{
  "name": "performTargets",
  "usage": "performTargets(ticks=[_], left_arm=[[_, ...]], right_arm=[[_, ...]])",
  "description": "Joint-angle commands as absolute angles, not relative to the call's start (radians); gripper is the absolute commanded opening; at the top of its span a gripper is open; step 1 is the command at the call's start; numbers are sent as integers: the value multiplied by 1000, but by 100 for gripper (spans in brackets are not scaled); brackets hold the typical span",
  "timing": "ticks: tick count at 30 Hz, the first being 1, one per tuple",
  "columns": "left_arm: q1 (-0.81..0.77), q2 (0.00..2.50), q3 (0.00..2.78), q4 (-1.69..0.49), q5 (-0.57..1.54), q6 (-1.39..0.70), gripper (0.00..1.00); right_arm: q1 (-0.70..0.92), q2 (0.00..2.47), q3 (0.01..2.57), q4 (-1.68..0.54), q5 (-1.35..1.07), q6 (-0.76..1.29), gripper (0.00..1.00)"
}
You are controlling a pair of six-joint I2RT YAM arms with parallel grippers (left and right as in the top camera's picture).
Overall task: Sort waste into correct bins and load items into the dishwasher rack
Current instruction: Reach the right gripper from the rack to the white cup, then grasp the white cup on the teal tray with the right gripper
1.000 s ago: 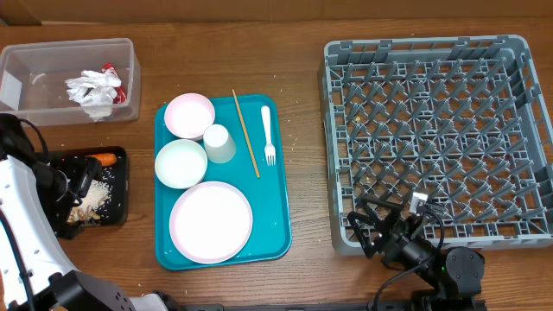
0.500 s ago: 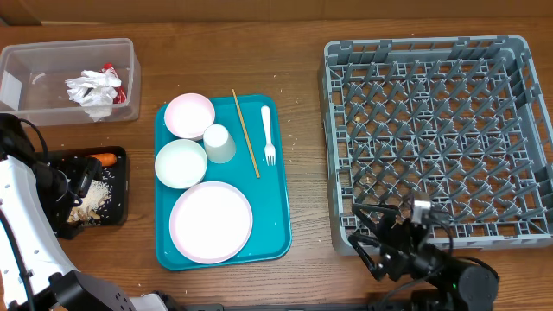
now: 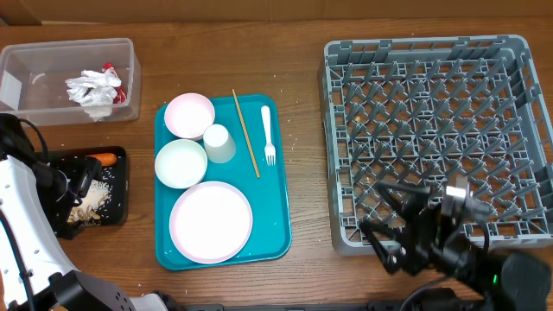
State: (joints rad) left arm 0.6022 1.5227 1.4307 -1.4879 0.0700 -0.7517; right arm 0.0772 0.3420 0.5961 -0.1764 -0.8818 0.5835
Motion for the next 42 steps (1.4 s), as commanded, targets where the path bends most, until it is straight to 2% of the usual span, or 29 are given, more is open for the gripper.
performTargets(ticks=[1, 5, 9, 18, 25, 42], left_arm=[[602, 1524, 1426, -1486, 68, -736, 100], [602, 1524, 1426, -1486, 68, -736, 100], [602, 1524, 1426, -1486, 68, -736, 100], [602, 1524, 1426, -1486, 68, -736, 100], [602, 1524, 1426, -1486, 68, -736, 100], [602, 1524, 1426, -1486, 67, -737, 100]], right_arm=[[72, 488, 760, -274, -834, 377, 100], [94, 706, 956, -455, -736, 253, 100], [182, 879, 1073, -544, -646, 234, 100], [635, 1295, 1234, -587, -95, 228, 100], [722, 1611, 1317, -463, -64, 267, 100], [801, 1909, 1317, -52, -74, 279, 100]])
